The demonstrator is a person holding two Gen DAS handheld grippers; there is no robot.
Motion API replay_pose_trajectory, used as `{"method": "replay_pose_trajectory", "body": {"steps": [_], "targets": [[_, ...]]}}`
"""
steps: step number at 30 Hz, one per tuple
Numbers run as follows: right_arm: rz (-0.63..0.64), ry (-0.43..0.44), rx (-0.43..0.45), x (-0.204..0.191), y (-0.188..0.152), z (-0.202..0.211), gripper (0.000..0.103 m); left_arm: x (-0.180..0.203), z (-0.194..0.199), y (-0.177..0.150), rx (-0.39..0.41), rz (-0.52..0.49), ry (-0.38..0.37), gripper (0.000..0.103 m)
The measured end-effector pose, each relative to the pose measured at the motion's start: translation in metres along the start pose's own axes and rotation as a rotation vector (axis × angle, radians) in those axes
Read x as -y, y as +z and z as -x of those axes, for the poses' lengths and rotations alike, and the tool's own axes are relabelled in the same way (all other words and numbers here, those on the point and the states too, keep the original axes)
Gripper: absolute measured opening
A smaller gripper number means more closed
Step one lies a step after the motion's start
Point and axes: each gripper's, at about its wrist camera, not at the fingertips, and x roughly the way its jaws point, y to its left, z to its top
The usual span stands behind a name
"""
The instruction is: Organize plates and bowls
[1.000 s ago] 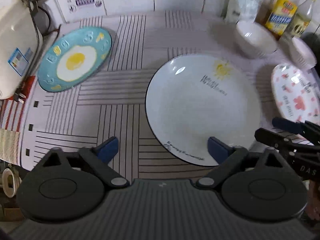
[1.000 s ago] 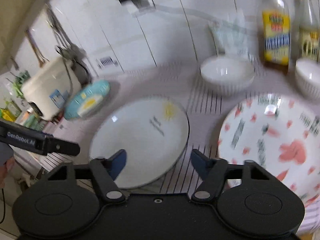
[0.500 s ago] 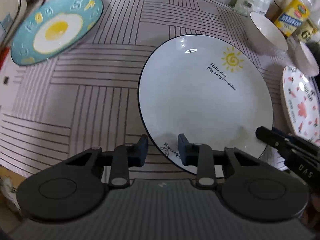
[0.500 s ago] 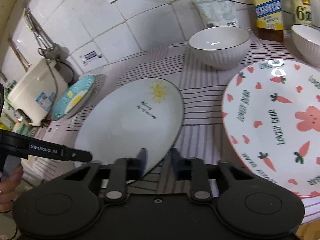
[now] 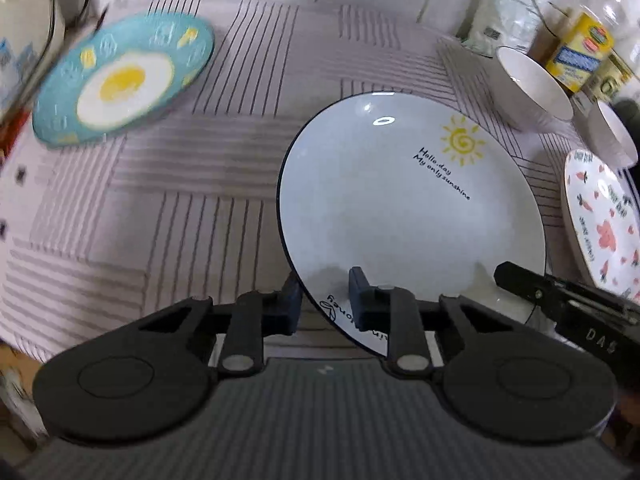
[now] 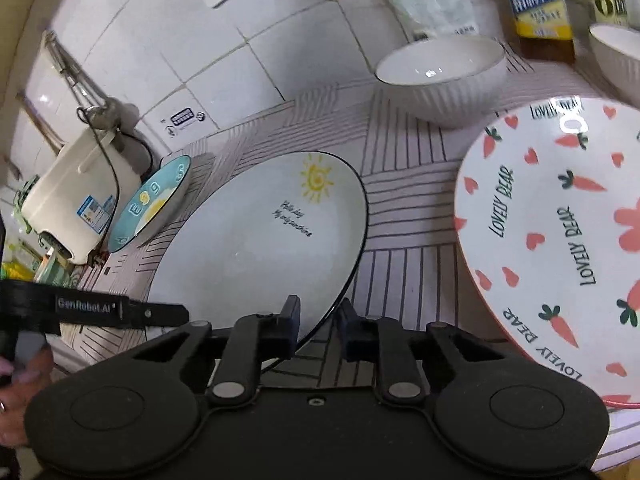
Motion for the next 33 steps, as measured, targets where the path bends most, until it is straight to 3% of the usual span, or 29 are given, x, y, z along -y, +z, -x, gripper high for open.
{"method": "replay_pose_trajectory", "body": {"steps": [11,21,33], "targets": [[0.04,0.019,0.082,-0.003,0.029,-0.008,0.025,-0.009,0.003,0.037,0.064,-0.085,-0.054,0.025],[0.077,-0.007,0.127,-0.011,0.063,-0.047,0.026,-0.035,-0.023,0.076,0.048,-0.03,-0.08,0.025],[0.1,-0.084,0.067,-0.015,0.083,-0.083,0.027,-0.033,-0.054,0.093,0.052,-0.022,-0.042,0.027]]}}
